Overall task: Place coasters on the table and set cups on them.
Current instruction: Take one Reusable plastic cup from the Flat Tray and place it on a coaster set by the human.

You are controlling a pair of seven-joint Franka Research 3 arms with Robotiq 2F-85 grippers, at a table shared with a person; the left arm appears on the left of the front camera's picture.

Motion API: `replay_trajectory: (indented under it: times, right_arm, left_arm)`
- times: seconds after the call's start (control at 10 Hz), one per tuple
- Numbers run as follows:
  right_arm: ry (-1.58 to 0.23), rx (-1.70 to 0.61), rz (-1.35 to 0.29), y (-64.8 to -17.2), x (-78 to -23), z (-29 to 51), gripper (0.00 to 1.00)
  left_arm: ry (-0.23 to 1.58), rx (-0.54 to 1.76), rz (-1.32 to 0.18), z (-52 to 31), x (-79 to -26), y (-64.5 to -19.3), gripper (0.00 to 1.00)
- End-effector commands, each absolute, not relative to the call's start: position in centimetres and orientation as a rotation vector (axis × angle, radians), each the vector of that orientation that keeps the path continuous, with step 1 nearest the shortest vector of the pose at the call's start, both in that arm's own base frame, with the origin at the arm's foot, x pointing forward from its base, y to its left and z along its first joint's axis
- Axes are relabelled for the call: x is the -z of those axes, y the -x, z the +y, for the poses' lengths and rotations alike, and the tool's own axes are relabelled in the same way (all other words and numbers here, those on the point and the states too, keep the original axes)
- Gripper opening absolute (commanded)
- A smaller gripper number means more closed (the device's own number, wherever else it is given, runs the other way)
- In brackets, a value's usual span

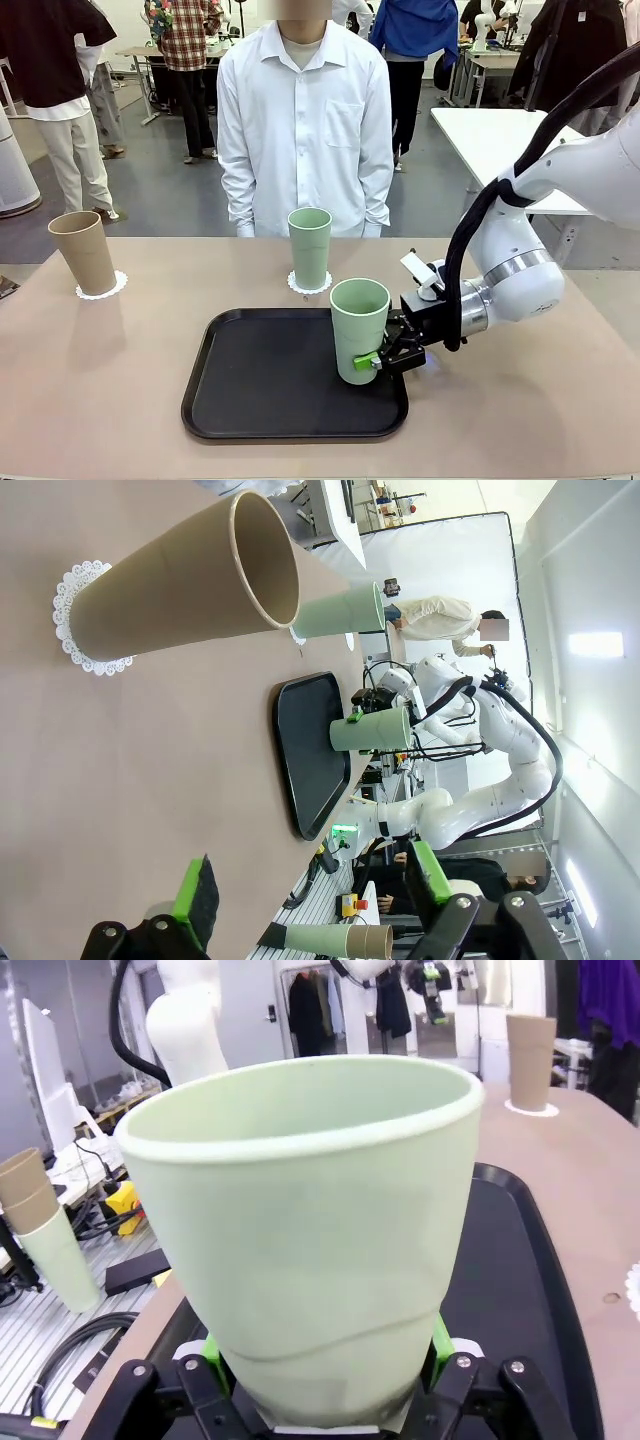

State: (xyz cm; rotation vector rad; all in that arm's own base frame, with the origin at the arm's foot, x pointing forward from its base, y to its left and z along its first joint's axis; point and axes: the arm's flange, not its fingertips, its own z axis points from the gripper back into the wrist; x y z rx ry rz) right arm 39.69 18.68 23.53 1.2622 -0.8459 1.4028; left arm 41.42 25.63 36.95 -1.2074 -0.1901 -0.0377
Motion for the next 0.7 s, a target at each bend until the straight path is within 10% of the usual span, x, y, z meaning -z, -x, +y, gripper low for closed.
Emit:
replay_trajectory:
  times: [0.0, 0.6]
  right_arm:
    - [-1.183, -1.281, -0.785, -38.5, -29.9, 18.3, 0.24]
    - [-1.066, -1.263, -0.838, -39.2, -42.1, 15.9, 0.24]
  left_arm:
    - [1.207, 0.030, -0.196, 25.7, -37.1, -41.4, 1.00]
    - [1.207, 0.030, -0.196, 25.7, -37.1, -41.4, 1.00]
